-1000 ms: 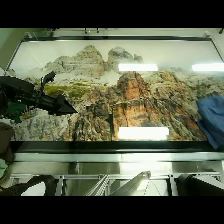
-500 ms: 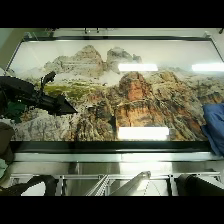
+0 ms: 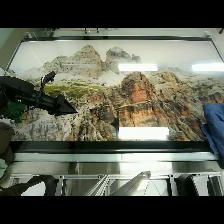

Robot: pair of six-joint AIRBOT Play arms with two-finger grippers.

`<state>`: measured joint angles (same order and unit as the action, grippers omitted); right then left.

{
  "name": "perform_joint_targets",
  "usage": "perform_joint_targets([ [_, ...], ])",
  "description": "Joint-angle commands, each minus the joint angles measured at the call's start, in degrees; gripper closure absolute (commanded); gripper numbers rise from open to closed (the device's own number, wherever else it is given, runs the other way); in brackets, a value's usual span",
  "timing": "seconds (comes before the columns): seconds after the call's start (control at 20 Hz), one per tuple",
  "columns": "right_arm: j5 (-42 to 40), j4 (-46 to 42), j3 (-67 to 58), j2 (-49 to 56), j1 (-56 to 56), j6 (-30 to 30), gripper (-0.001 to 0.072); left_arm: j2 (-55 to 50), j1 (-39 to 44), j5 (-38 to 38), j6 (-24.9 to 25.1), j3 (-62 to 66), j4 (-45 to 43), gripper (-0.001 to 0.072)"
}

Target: Fold the shirts.

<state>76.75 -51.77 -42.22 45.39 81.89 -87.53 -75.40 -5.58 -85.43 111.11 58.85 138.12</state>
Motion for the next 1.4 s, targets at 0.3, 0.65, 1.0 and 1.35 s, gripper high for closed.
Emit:
perform_joint_targets([
  [0.3, -17.27, 13.42, -4.02, -0.66, -41.79, 2.05, 0.0694, -3.17, 0.2, 3.91, -3.15, 16.2, -0.94, 0.0693],
  [0.65, -15.69, -4.22, -45.46, 31.45, -83.6, -3.67, 0.0695, -11.61, 1.62, -2.58, -12.33, 46.8, -14.6, 0.0692],
  [1.0, -6.64, -15.45, -57.55, 44.15, -92.08, -5.86, 0.0694, -13.57, 6.4, -4.9, -13.66, 43.08, -19.04, 0.0691],
  [1.35, -4.28, -13.11, -57.48, 44.35, -92.08, -5.7, 0.0694, -13.57, 9.53, -4.57, -13.66, 37.09, -18.97, 0.0692],
])
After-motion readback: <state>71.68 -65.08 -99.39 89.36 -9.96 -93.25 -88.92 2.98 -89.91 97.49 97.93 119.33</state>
